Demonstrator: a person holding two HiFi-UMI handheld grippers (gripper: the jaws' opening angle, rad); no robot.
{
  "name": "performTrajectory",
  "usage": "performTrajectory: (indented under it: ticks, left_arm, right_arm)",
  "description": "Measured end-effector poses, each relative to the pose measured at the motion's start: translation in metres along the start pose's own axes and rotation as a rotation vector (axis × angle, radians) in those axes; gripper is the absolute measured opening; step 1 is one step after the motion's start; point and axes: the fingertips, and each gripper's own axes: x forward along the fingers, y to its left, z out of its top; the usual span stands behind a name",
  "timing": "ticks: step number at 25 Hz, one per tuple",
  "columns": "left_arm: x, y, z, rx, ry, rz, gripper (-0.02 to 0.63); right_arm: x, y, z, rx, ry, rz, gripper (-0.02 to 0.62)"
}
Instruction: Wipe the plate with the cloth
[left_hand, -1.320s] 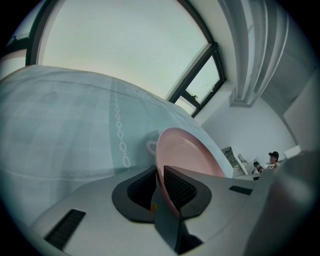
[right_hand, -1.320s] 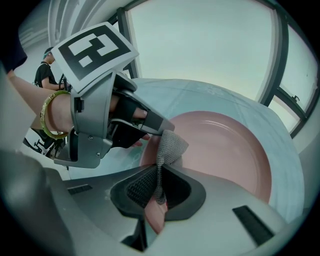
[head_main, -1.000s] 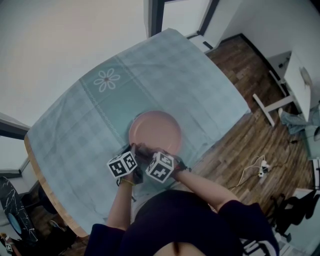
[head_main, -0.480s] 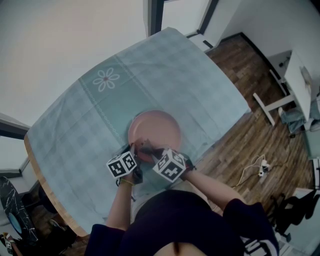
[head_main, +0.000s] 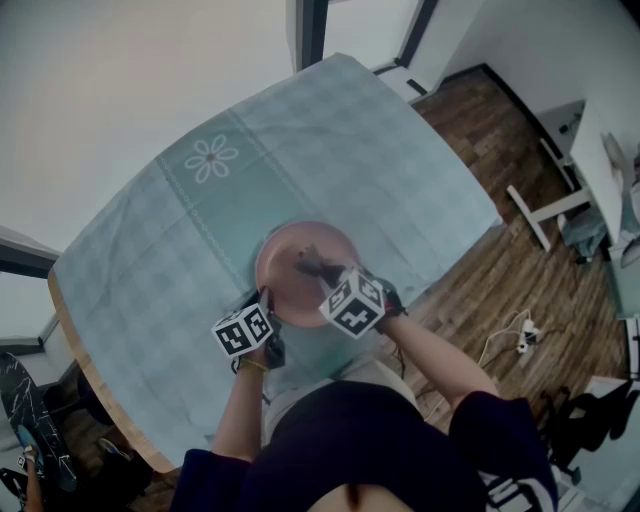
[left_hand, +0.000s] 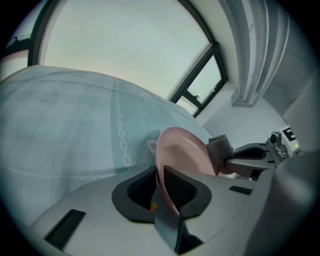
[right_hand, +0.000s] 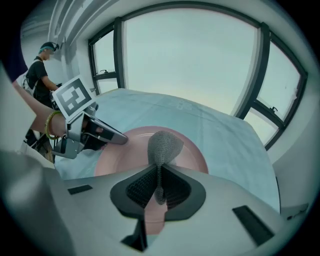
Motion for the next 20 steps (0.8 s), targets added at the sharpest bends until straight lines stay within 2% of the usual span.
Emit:
performTrajectory:
  ticks: [12,20]
  left_arm:
    - [0.002,0.0,-0.001,-0.005,0.003,0.01,0.061]
    - [0.003,-0.002,-0.003,-0.004,0.006,0.013,0.061]
  right_arm:
    - [0.017,-0.056,-0.011,-0.143,0.092,-0.106,0.032]
    - [0.029,-0.065,-0.013,-0.19,0.135,-0.103,0.032]
